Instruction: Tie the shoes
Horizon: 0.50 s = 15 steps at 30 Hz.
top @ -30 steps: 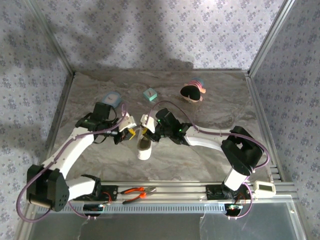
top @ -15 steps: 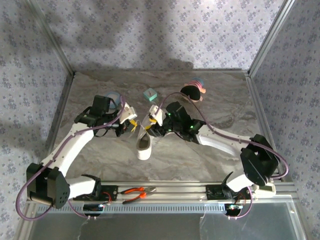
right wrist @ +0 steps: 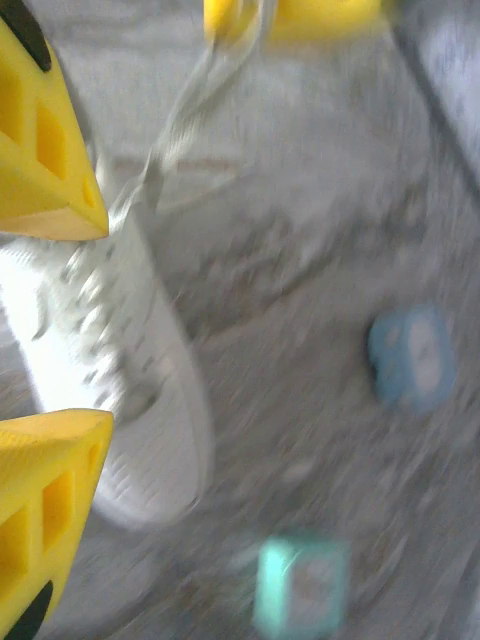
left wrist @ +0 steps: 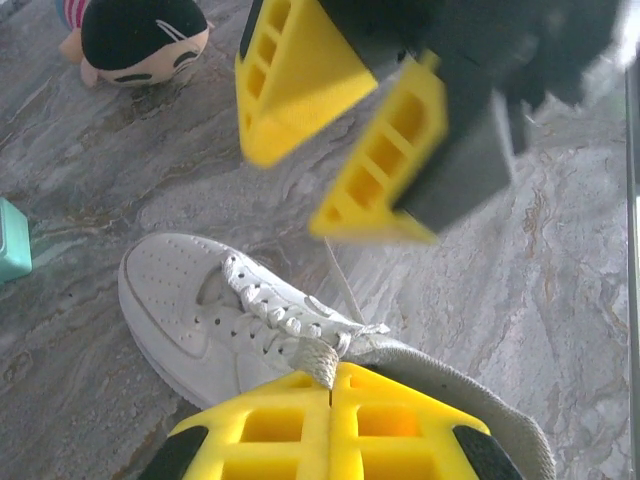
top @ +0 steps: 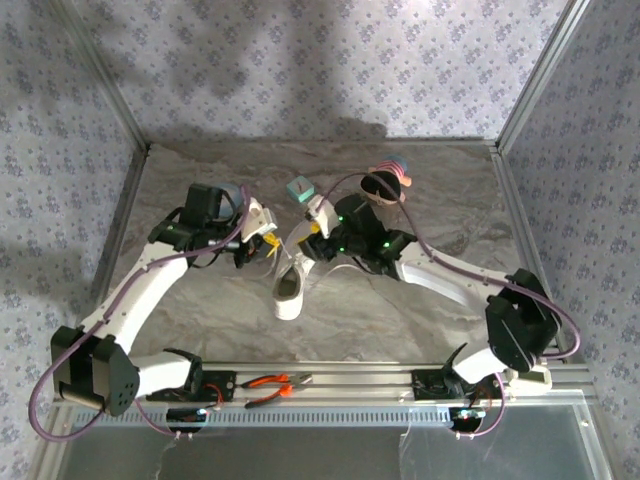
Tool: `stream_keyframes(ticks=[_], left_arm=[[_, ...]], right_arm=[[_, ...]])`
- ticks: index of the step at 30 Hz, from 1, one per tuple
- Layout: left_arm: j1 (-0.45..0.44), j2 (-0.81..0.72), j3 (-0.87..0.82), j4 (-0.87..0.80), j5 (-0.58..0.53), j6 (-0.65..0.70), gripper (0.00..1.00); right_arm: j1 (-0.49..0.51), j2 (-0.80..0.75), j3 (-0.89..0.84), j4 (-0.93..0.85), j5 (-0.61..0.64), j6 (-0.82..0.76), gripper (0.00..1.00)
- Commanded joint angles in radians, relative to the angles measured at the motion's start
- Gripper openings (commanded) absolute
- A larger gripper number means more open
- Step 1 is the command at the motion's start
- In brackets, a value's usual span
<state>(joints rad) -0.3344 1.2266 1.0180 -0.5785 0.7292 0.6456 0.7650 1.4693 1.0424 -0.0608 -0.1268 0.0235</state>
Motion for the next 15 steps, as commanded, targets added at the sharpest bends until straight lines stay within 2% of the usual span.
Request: stream_keyframes(ticks=[1,3,6,15], left_arm=[[-0.009,0.019,0.039,0.014,0.053,0.028,0.0],[-0.011,0.029,0.045,0.013,0.056,0.032,0.0],[-0.017,0.046,0.061,0.003,0.062,0.035,0.0],[-0.04,0.083,0.13,-0.057,0.061,0.034,0.0]], right_arm=[[-0.053,-0.052,-0.001,-0.27,0.24,0.2,0.51],[-0.091,-0.049,-0.025,-0.377,0.291,0.269,0.53],[-0.162,-0.029,-0.081,-0.453,0.283,0.328,0.55],[-0.219,0.107,-0.109,-0.474,0.25,0.298,0.56]])
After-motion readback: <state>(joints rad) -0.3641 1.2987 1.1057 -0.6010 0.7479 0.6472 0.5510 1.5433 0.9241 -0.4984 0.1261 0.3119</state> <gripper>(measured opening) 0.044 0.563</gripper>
